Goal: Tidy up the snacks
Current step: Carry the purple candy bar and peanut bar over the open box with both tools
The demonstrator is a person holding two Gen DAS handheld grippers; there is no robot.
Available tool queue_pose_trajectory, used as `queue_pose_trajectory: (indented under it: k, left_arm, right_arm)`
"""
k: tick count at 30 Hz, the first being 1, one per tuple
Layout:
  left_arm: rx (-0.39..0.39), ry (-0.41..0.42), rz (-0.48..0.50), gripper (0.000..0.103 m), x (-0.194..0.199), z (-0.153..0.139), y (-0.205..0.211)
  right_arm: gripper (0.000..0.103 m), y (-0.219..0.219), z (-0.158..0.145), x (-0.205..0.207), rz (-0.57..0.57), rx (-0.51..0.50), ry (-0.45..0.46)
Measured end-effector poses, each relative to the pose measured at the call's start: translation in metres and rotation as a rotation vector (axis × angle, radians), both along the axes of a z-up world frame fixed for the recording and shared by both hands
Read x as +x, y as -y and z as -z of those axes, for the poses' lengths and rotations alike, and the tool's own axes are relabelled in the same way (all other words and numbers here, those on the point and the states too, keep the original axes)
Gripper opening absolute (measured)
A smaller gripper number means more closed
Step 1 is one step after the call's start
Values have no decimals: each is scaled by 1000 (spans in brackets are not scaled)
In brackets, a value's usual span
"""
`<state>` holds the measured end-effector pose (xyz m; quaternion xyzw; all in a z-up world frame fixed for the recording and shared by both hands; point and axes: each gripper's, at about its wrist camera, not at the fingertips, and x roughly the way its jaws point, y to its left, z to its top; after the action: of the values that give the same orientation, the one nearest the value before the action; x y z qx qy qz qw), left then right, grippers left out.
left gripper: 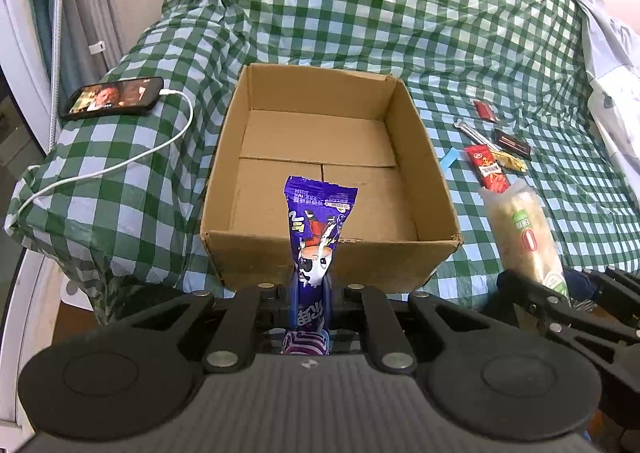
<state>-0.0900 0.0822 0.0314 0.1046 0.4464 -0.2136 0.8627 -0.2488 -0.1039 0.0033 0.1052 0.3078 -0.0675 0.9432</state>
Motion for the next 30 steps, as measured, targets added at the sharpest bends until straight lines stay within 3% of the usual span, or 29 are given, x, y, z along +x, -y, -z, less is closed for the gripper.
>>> queue_pose_trajectory:
  k: [30]
  left_arm:
    - [-14, -27, -26, 12, 26, 7, -4]
  right_arm:
    - [38, -6, 10, 27, 3, 4, -33]
